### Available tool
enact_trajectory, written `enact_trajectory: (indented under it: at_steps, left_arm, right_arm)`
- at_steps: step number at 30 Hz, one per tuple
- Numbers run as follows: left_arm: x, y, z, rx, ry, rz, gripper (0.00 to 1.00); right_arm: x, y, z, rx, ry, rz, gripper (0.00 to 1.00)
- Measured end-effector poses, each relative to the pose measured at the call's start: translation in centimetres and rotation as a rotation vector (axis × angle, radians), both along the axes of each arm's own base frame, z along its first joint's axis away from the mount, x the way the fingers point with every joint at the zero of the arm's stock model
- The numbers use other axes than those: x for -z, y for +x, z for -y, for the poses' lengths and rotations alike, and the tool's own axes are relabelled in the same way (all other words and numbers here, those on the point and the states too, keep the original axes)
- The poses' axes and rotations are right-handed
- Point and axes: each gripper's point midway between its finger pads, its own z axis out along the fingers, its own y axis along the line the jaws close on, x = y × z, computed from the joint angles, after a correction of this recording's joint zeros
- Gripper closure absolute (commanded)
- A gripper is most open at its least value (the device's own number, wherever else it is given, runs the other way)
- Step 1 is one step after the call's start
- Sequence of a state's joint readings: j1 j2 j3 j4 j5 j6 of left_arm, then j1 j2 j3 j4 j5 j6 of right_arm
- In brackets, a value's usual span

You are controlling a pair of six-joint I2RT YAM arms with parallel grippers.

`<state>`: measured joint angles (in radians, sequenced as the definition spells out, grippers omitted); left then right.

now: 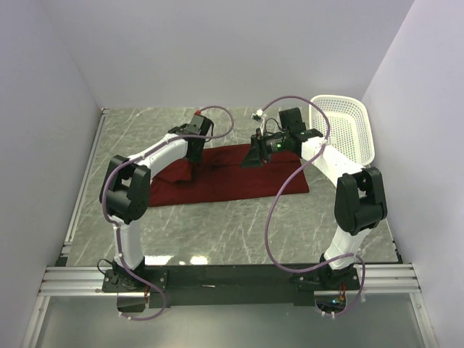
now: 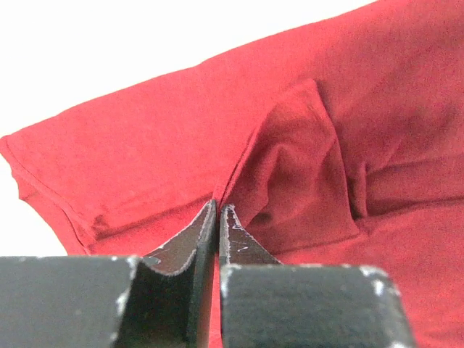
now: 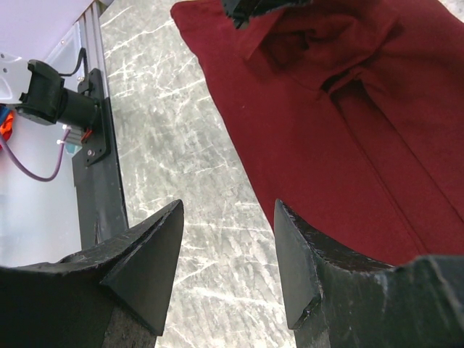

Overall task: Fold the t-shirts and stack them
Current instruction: Fold the tshirt

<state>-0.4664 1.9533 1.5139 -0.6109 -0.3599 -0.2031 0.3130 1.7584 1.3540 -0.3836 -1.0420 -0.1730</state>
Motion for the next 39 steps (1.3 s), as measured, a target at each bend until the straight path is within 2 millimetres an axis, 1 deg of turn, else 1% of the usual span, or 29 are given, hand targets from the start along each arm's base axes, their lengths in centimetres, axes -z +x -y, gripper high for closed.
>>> enact_trajectory:
  at_steps: [3,9,15,18,22,29,39]
  left_arm:
    - [-0.2,0.7,0.1,0.014,0.015,0.008,0.93]
    - [0.8,2.2,-0.2,0.028,0.047,-0.005,0.94]
    - [1.0,3.6,-1.2,0.011,0.058,-0.001,0.96]
    - [1.4,3.9,-2.0,-0.001,0.07,-0.007,0.96]
    - [2.0,4.1,-2.5,-0.009,0.079,-0.014,0.96]
    - [2.7,4.5,-2.6,-0.002,0.092,-0.018,0.96]
    - [2.9,6.0,-2.6,-0.003,0.108,0.008,0.97]
  right_arm:
    - [0.0,0.0,0.1,0.001,0.002,-0.001,0.4]
    - [-0.1,0.2,0.3,0.004,0.007,-0.002,0.4]
    - [-0.2,0.1,0.3,0.0,0.013,-0.004,0.4]
    - [-0.2,0.1,0.3,-0.001,0.013,-0.004,0.4]
    - [-0.2,0.1,0.3,-0.002,0.015,-0.005,0.4]
    - [-0.2,0.1,0.3,-0.003,0.016,-0.005,0.4]
    - [-0.3,0.0,0.3,-0.005,0.018,-0.006,0.4]
